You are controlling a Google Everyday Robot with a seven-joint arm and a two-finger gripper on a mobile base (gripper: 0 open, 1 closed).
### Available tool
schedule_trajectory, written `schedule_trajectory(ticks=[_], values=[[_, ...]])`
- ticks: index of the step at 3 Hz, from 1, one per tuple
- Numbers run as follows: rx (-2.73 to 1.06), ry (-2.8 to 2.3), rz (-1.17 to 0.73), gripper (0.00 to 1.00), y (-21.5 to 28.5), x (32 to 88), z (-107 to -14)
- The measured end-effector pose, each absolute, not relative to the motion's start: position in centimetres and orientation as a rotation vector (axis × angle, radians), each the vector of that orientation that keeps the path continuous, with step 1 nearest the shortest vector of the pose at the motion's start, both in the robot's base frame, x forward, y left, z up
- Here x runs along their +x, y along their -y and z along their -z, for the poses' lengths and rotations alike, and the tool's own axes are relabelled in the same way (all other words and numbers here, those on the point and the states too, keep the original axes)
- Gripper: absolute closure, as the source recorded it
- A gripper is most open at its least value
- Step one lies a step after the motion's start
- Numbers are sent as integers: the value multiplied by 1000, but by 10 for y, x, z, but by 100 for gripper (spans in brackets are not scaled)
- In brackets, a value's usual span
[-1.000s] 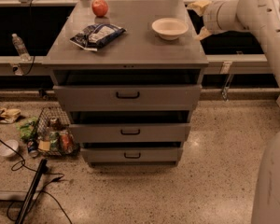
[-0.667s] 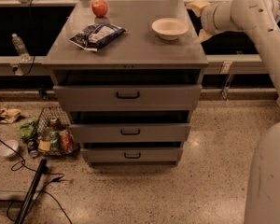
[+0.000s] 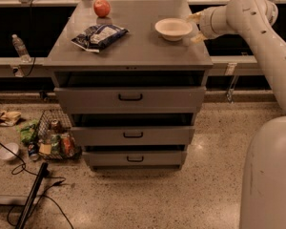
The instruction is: Move paper bowl near blue chip bag
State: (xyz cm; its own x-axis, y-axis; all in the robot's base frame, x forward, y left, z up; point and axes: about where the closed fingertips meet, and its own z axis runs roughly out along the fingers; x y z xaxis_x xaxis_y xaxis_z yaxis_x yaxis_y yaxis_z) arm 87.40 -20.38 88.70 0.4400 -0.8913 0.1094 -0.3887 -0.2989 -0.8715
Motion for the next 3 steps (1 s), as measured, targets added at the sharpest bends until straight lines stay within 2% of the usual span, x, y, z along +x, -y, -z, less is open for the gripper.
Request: schedule_trajectory(ticks=[1, 2, 3], values=[[-1898, -1105, 754, 50, 197, 880, -873], [-1915, -1084, 730, 64, 183, 886, -865], [-1920, -1067, 713, 86, 172, 890, -861]])
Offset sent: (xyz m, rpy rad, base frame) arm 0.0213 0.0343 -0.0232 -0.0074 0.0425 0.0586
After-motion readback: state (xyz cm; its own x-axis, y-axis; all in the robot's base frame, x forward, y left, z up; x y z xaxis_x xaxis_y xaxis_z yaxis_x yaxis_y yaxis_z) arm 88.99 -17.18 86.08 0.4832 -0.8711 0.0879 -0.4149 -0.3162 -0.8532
